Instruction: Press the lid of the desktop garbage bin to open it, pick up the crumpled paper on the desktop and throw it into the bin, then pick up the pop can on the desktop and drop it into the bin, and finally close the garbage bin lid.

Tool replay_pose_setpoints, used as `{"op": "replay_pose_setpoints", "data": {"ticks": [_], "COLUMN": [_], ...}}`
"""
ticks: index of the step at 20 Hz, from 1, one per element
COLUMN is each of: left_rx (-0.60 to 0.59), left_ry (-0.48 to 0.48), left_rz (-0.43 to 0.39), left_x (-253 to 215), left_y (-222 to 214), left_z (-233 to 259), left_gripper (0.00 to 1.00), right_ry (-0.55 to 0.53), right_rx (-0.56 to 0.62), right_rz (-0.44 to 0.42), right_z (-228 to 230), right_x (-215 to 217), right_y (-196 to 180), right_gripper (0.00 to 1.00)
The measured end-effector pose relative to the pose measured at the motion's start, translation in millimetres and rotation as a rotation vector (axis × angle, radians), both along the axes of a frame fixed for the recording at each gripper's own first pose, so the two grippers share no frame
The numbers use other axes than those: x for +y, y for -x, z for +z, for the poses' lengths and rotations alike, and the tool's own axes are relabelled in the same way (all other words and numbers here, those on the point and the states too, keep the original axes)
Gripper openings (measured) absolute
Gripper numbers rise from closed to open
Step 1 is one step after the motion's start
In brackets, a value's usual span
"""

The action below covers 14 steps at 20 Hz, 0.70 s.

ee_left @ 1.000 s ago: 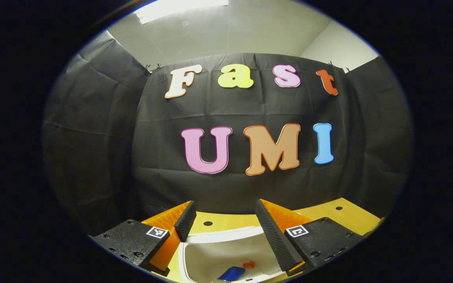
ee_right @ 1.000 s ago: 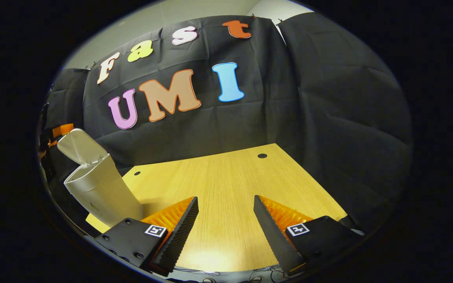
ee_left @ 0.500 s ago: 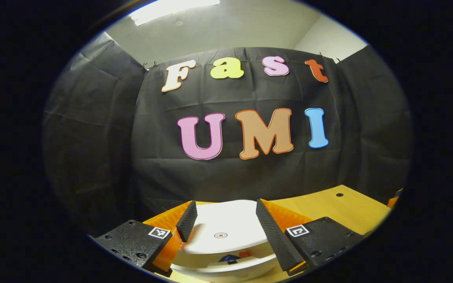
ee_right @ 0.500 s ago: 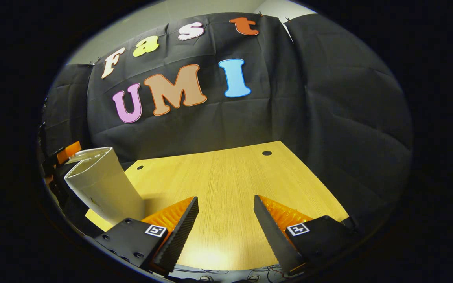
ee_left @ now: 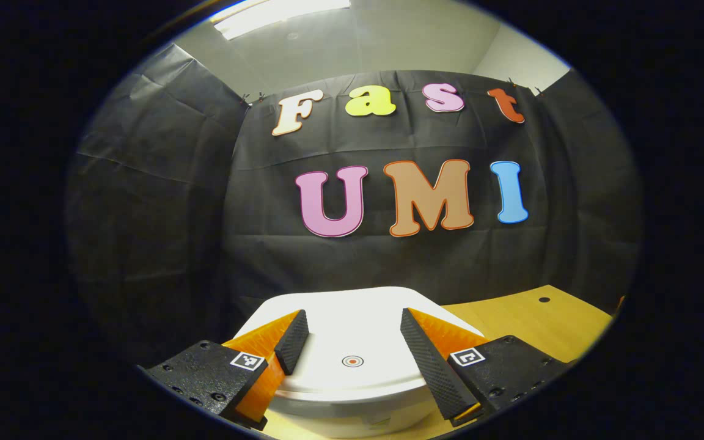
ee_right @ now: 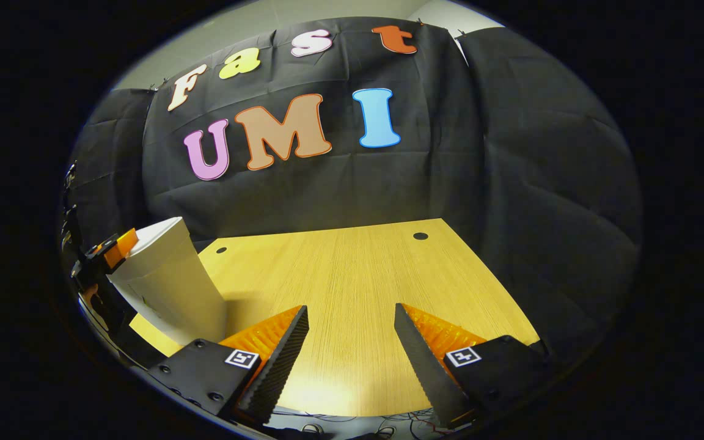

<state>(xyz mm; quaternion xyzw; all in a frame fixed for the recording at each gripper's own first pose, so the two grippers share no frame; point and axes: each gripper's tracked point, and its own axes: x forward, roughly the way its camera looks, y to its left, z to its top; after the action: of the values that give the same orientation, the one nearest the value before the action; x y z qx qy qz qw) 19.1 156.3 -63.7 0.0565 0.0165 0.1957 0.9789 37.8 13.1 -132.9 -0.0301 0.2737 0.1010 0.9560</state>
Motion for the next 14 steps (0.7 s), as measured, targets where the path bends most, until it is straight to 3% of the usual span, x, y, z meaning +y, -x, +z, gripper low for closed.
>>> {"op": "replay_pose_setpoints", "data": {"ticks": [4, 5, 6, 14], "left_rx": [-0.029, -0.015, -0.003, -0.019], "left_ry": [-0.028, -0.012, -0.007, -0.017], "left_rz": [0.023, 0.025, 0.026, -0.014], "left_x": [1, 2, 0, -6], "left_y": [-2, -3, -1, 4], "left_z": [2, 0, -5, 3], "left_gripper": [0.94, 0.99, 0.94, 0.95], "right_ry": [0.007, 0.01, 0.013, 0.035], "right_rx": [0.014, 0.018, 0.021, 0.021], "right_rz": [0.002, 0.0, 0.001, 0.036], "right_z": [-4, -5, -6, 2], "right_x": [3, 2, 3, 8], "right_y": [4, 5, 6, 13], "right_gripper": [0.95, 0.95, 0.95, 0.95]}}
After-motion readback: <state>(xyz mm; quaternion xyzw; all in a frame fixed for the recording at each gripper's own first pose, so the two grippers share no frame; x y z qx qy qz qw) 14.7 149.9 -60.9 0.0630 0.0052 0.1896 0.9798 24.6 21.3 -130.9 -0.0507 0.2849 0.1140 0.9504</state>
